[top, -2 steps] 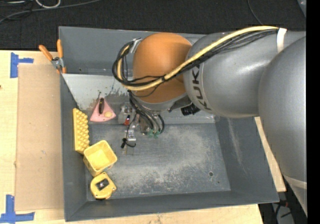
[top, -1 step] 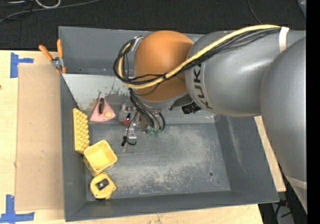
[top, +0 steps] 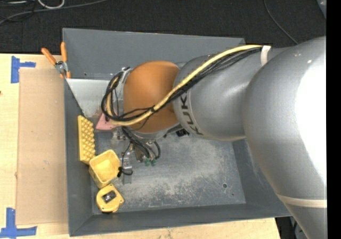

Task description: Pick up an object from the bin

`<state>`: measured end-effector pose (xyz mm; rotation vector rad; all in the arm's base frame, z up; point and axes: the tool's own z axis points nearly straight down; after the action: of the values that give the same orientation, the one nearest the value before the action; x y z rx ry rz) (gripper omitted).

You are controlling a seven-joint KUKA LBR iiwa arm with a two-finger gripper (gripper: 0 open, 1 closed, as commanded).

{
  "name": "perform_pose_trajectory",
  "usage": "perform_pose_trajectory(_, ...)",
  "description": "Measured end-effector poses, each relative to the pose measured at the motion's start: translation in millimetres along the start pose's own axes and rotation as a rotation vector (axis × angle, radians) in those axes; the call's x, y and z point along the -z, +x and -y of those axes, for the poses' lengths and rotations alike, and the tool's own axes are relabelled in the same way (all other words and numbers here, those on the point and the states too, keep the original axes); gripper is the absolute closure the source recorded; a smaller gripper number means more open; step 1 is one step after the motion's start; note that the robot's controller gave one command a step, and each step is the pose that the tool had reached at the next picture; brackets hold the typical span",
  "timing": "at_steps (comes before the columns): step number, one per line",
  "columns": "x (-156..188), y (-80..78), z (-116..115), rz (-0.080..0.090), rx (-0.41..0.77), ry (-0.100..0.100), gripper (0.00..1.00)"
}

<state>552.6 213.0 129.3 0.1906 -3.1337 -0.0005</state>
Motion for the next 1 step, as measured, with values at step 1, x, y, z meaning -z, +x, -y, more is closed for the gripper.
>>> perform_pose_trajectory(1,1.3,24.2,-30.5,0.002,0.295,0.001,0.0)
